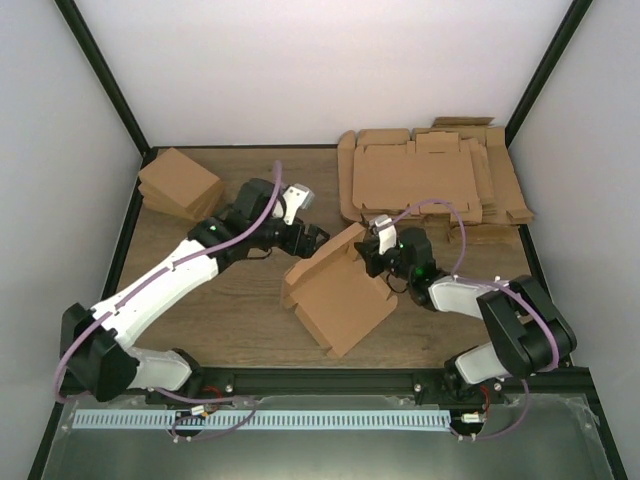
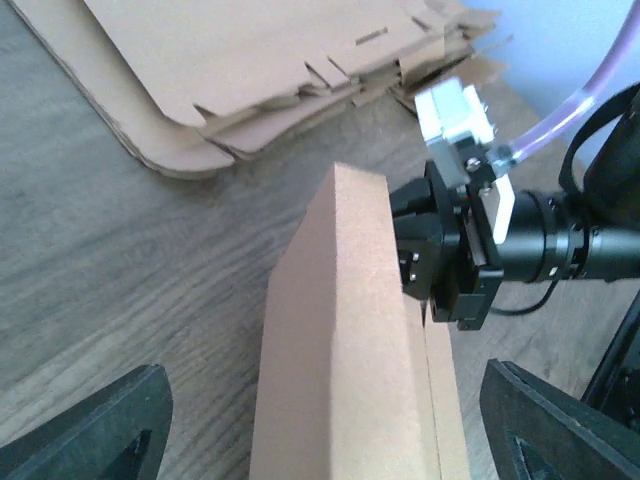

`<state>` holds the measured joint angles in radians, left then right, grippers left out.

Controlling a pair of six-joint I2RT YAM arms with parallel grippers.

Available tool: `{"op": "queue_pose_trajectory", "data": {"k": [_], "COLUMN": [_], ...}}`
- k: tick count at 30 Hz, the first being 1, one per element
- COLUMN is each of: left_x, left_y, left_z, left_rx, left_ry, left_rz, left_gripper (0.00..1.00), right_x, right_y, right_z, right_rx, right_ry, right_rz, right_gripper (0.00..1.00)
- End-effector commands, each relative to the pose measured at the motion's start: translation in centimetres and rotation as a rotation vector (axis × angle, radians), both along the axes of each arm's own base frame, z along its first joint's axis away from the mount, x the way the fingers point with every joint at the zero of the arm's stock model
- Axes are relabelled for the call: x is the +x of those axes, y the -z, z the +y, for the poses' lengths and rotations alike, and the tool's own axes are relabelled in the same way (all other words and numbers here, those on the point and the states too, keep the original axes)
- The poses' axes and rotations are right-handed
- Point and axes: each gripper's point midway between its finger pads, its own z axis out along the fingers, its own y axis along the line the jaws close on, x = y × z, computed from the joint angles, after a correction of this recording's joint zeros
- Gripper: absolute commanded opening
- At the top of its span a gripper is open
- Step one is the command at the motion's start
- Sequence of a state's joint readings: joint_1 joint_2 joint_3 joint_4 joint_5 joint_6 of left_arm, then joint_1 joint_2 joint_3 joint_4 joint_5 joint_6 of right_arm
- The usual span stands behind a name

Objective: Fold the paper box

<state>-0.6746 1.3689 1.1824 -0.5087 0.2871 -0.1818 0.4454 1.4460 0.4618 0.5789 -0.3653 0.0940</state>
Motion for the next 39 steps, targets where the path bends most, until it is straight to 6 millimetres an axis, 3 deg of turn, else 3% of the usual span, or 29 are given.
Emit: {"op": "queue_pose_trajectory", "data": {"k": [1, 7, 17, 28, 39], "left_x": [0.4, -0.1, -0.3, 1.5, 4.6], "left_y": [1.1, 1.9, 4.5, 4.3, 2.3], "left_z": [1.6, 3.0, 3.0, 2.2, 1.1], "left_rx": [0.056, 0.028, 0.034, 0.061, 0.001], "left_ry": [-0.077, -0.144, -0.148, -0.151, -0.189], "left_rz": [-0.019, -0.039, -0.001, -0.030, -0.013], "left_gripper": [0.88, 0.89, 0.85, 0.81, 0.81], "right_x": [0.5, 0.8, 1.8, 2.1, 3.4], "right_y": [1.0, 2.8, 2.4, 1.5, 0.9], "right_z": [-1.5, -2.3, -1.0, -0.3, -0.7], "right_rx": [-0.009, -0.065, -0.075, -0.090, -0.125], "right_ry": [0.150, 0.257, 0.221, 0.165, 0.207], "right_rz": [0.086, 0.119, 0.049, -0.048, -0.102], "right_gripper": [0.01, 0.03, 0.16, 0.24, 0.25]}}
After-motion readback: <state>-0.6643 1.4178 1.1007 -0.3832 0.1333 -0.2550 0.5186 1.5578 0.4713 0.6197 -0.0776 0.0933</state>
